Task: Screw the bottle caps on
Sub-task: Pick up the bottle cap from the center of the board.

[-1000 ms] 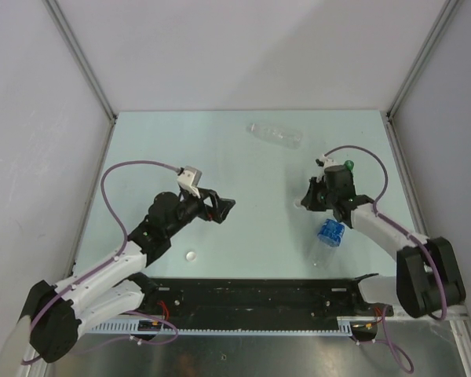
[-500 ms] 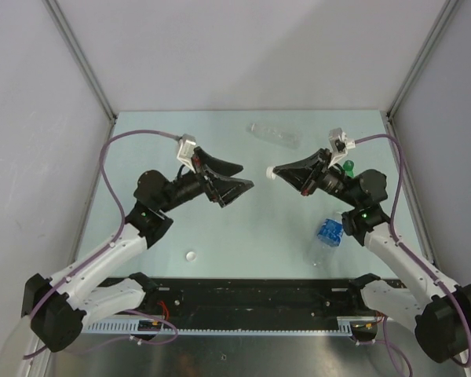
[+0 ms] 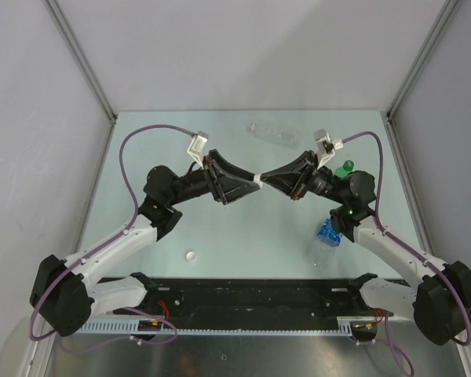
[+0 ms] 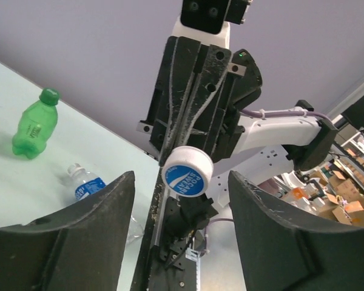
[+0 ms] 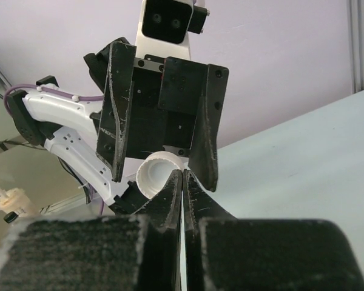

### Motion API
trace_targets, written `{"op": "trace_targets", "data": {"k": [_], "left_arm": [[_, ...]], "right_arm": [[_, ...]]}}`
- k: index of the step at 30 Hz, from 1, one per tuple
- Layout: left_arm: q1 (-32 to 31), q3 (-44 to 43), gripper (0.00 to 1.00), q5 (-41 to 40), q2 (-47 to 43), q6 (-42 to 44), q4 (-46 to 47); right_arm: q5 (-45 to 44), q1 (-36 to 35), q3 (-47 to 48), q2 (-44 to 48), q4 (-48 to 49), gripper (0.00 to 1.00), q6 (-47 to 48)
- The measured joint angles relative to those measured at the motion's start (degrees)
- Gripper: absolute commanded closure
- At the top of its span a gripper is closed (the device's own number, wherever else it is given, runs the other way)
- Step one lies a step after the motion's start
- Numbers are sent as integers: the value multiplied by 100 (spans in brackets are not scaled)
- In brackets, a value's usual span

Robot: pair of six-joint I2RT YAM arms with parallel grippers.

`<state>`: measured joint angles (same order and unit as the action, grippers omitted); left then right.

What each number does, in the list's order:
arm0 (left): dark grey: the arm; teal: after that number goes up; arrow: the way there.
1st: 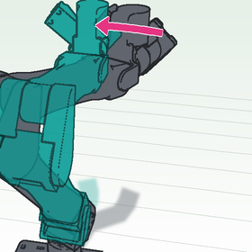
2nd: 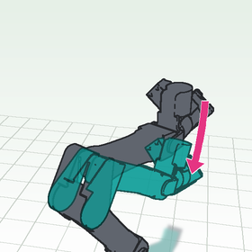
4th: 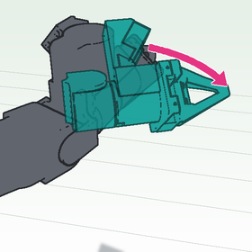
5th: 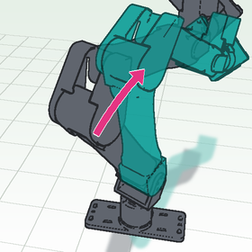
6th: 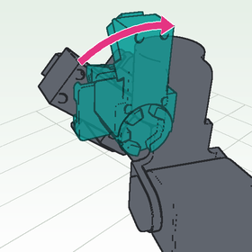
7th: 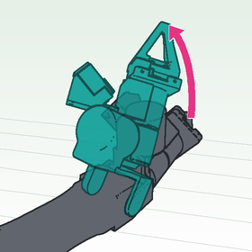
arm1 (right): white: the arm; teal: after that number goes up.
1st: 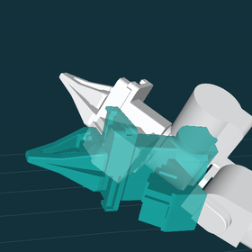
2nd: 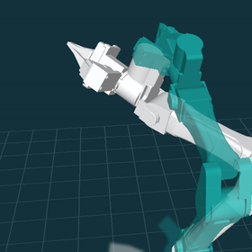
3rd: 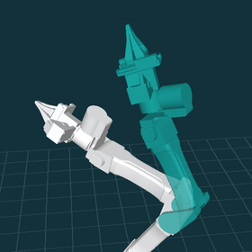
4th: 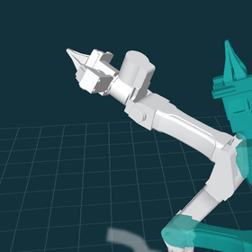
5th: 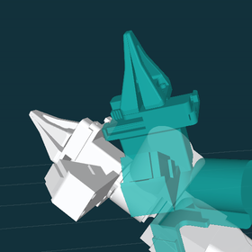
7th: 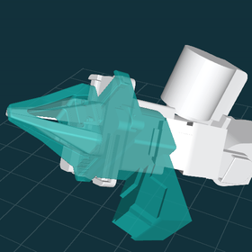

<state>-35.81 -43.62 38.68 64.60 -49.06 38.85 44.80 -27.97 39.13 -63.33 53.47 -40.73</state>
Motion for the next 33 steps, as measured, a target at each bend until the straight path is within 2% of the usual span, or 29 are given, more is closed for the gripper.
{"op": "trace_targets", "data": {"k": [10, 16, 19, 22, 29, 31, 33], "left_arm": [[-9, 0, 68, 214, 190, -234, 216], [-11, 0, 79, 210, 251, -264, 291], [-15, 0, 84, 205, 254, -260, 306], [-28, 0, 86, 197, 251, -240, 308], [-70, 2, 90, 173, 249, -2, 345], [-70, 2, 91, 173, 254, 81, 345], [-68, 2, 93, 155, 267, 192, 319]], "right_arm": [[39, -11, 13, -212, 125, 100, 31], [61, 9, 13, -247, 149, 98, 44], [107, 33, 33, -247, 129, 80, 50], [131, 96, 66, -229, -26, 53, 90], [-256, 518, 66, 501, -1316, 12, 470], [-603, 651, 68, 916, -1792, 4, 634], [-1067, 772, 76, 1344, -2308, 2, 763]]}}
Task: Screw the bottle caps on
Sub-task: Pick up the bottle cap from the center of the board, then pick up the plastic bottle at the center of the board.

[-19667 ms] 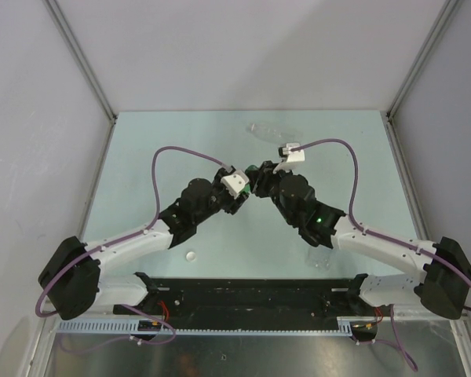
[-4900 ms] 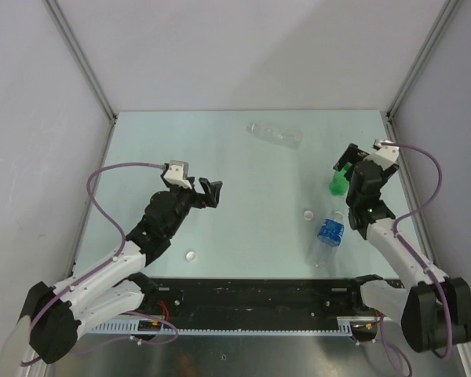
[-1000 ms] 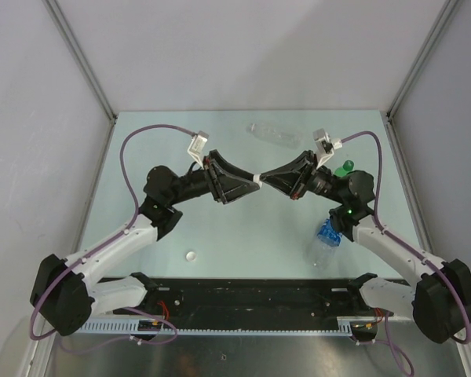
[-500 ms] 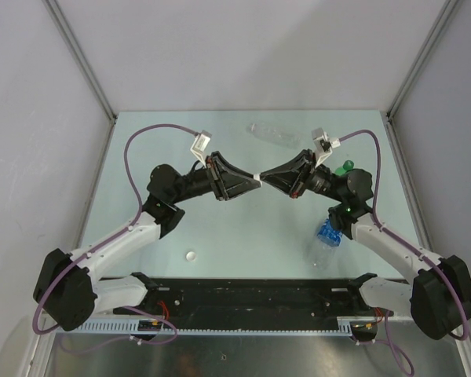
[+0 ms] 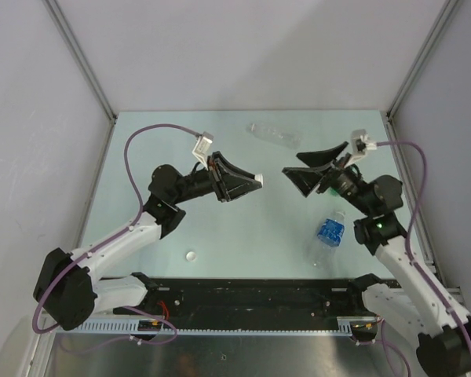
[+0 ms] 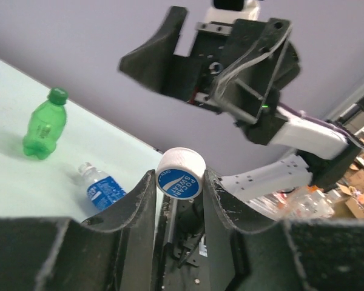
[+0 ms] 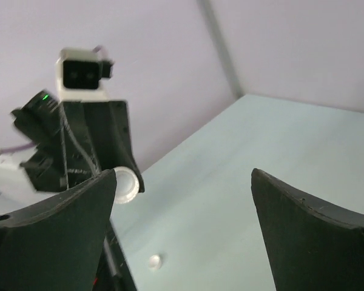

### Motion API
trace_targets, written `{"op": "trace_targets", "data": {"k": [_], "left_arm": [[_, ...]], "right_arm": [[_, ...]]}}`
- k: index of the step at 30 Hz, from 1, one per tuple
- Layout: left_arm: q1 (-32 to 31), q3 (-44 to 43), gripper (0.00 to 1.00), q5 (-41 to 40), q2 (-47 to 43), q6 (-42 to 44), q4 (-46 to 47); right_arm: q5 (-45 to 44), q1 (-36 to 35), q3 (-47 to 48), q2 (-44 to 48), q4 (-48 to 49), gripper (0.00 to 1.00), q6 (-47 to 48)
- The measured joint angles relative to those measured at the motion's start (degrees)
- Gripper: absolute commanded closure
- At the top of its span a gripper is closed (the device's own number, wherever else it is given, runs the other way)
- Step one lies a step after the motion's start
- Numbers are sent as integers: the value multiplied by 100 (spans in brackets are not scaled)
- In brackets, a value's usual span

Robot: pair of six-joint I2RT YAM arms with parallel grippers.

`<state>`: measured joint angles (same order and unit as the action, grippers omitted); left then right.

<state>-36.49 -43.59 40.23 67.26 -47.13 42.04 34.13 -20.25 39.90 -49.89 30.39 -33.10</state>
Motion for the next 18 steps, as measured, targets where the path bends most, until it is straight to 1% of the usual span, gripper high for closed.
{"op": "trace_targets", "data": {"k": [1, 3, 5, 7, 10, 12, 15, 18], "left_arm": [[0, 0, 94, -20, 11, 76, -42], [4, -4, 94, -144, 24, 302, -306], [4, -74, 94, -466, 39, 649, -911], [2, -216, 93, -892, 59, 973, -1528], [4, -525, 93, -1757, 79, 1438, -2522], [4, -699, 93, -2271, 96, 1644, -2990], [15, -780, 93, -2848, 98, 1878, -3484], [15, -780, 93, -3126, 129, 2002, -3842]], "right_arm": [[-199, 44, 0, 175, -229, 1, 44], [-813, 144, 50, 566, -981, 1, 72], [-1569, 192, 238, 776, -2087, 1, 15], [-2271, 223, 529, 800, -3191, 1, -90], [-3412, 197, 855, 588, -4865, 1, -345], [-4044, 52, 881, 391, -5755, 1, -562], [-5080, -542, 876, -184, -7193, 1, -1143], [-5772, -1147, 859, -763, -8059, 1, -1672]]}}
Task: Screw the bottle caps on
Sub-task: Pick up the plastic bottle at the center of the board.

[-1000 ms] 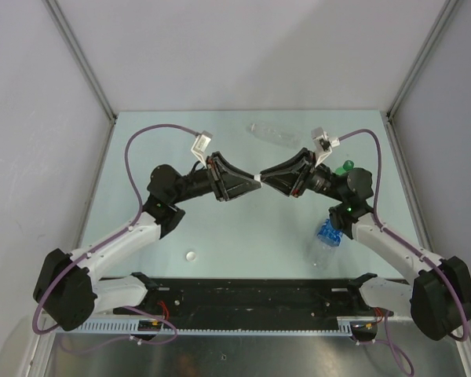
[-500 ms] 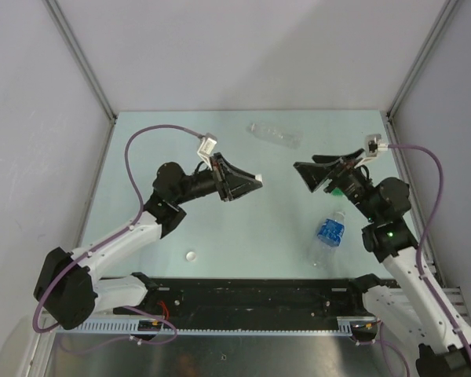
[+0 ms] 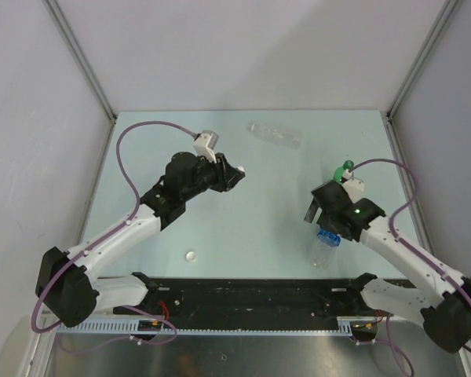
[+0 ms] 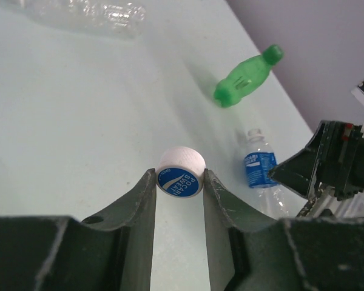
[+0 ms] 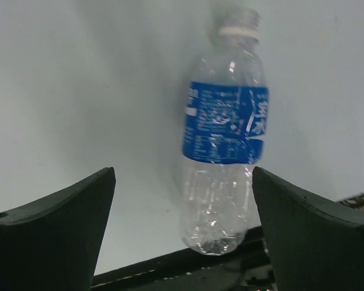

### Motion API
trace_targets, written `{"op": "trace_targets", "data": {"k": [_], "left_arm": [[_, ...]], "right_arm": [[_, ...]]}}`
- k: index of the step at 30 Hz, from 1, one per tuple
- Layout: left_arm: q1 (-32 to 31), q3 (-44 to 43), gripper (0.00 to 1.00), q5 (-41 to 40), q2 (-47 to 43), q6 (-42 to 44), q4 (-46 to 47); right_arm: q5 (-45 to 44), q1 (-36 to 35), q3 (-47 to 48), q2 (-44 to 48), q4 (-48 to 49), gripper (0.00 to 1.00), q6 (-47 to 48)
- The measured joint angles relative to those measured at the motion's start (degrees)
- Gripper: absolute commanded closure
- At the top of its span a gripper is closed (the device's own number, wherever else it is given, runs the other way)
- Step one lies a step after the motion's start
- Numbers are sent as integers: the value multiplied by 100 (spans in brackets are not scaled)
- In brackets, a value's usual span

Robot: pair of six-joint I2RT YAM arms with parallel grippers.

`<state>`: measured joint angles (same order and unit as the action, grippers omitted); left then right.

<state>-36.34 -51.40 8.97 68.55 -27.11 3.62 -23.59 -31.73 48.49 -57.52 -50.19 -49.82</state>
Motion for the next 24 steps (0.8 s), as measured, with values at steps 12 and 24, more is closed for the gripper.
{"op": "trace_targets", "data": {"k": [12, 24], "left_arm": [[0, 0, 93, -286, 50, 173, -380], [46, -195, 94, -74, 138, 376, -468]], "right_arm": [[-721, -391, -492, -769, -509, 2, -820], [584, 776, -1982, -109, 1635, 45, 393]]}}
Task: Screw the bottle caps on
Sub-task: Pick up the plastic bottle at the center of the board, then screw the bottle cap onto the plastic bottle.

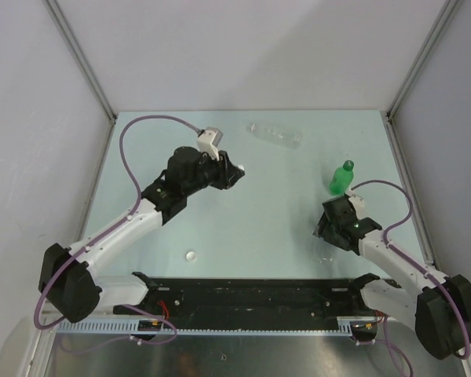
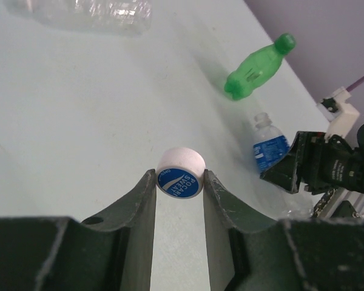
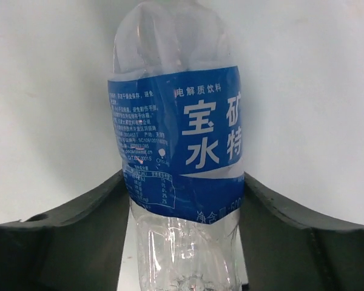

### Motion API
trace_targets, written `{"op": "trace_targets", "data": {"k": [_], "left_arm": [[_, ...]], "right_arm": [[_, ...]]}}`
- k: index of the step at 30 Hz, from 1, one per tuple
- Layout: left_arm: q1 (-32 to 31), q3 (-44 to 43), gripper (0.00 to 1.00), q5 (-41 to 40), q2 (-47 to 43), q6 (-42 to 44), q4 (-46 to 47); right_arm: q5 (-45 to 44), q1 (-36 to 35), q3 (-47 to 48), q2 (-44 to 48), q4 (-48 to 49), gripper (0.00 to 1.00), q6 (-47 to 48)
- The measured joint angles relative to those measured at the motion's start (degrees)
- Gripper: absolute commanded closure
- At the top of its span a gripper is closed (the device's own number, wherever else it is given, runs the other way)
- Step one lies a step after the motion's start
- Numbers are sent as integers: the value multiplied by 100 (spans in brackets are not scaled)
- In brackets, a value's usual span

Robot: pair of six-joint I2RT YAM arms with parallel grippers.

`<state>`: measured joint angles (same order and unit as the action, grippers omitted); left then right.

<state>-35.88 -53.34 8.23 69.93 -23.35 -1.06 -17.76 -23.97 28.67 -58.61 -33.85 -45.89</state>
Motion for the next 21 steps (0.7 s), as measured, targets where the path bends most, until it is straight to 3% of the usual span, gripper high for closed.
{"op": "trace_targets", "data": {"k": [4, 9, 14, 17, 21], "left_arm": [[133, -702, 94, 426, 286, 461, -87], [348, -2090, 94, 1478, 713, 1408, -216], [483, -3401, 92, 3093, 970, 2688, -870], [487, -3877, 98, 4037, 960, 3724, -1567], [389, -4098, 100, 4448, 848, 5001, -2601]], "right_arm": [[330, -7, -7, 190, 649, 59, 704], [966, -210, -7, 503, 1425, 61, 1709], [1539, -813, -13, 850, 2374, 62, 2876], [1700, -1193, -15, 1014, 3143, 62, 3716], [1910, -1416, -15, 1045, 4072, 61, 4975]]}}
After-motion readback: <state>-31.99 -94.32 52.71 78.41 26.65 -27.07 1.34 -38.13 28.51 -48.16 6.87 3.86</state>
